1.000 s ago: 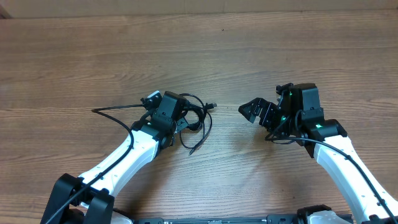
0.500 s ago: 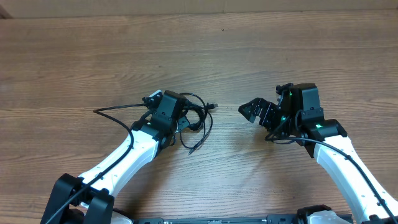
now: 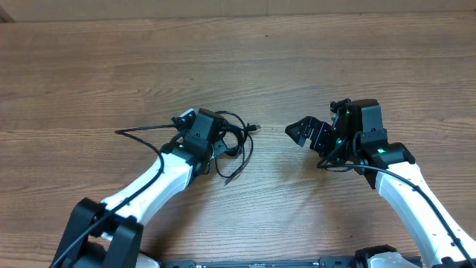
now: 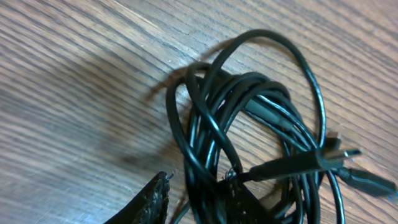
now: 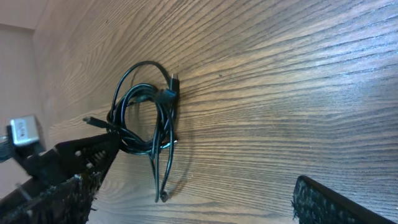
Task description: Untangle cables
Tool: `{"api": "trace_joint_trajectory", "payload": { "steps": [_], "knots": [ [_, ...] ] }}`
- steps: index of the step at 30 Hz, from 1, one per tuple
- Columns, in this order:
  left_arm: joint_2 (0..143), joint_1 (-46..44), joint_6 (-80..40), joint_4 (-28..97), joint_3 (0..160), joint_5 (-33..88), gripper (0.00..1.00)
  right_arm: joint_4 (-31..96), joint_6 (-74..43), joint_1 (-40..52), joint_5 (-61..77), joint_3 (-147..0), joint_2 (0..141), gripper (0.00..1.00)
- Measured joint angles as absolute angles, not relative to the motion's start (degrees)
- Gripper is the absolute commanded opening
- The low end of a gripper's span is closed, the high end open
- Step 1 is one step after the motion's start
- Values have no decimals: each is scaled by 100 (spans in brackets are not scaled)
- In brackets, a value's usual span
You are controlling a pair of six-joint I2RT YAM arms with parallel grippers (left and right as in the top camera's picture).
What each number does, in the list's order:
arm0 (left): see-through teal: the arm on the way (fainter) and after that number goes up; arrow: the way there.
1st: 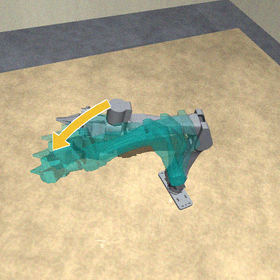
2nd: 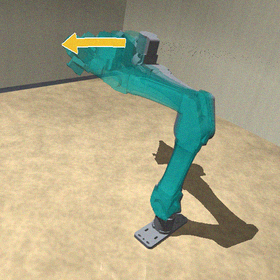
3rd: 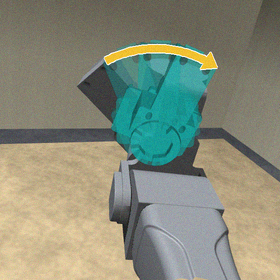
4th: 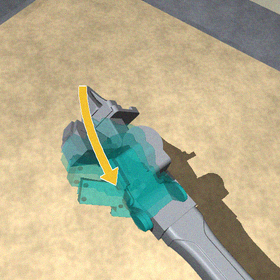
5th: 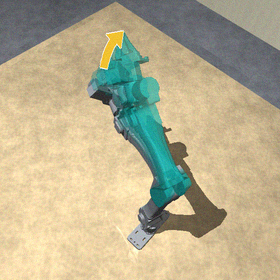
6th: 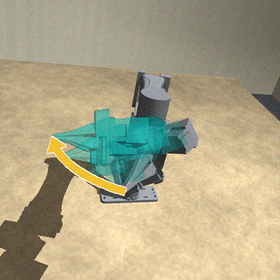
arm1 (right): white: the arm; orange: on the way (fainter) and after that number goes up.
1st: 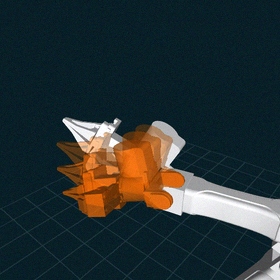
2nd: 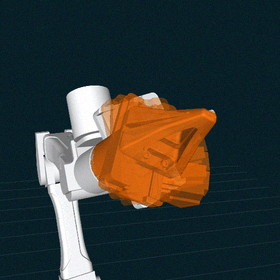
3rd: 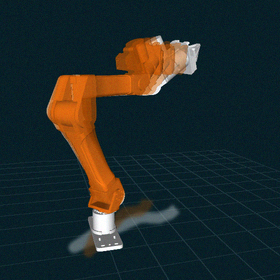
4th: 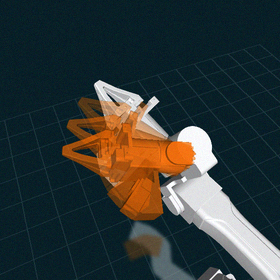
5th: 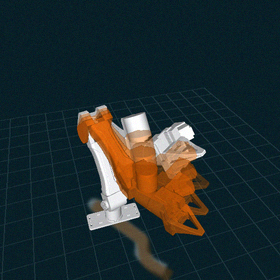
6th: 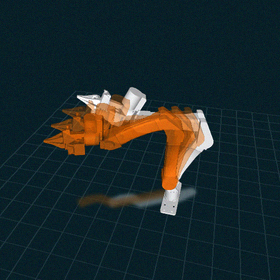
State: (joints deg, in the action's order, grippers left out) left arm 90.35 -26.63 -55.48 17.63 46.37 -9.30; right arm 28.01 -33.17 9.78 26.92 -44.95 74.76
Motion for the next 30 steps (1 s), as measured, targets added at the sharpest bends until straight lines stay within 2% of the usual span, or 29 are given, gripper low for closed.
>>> {"api": "trace_joint_trajectory", "payload": {
  "steps": [3,6,16,23,25,26,30],
  "knots": [
    [9181,-2663,-5548,1568,4639,-954,19,2679,-3326,978,2696,-4495,7476,100],
    [9229,-2661,-5533,1334,4639,-972,4,2613,-3323,978,2733,-4495,7476,100],
    [9229,-2661,-5330,1319,4654,-757,4,2705,-3701,980,2851,-4495,7476,100],
    [8801,-2659,-5319,2390,4698,242,4,2775,-3868,980,3000,-4495,7476,100],
    [8552,-2663,-5426,2744,4698,351,12,2790,-3889,980,3015,-4495,7476,100],
    [8407,-2663,-5463,2845,4698,373,25,2792,-3898,980,3022,-4495,7476,100],
    [7793,-2663,-5465,2775,4698,314,62,2792,-3903,980,3024,-4495,7476,100]
  ]
}}
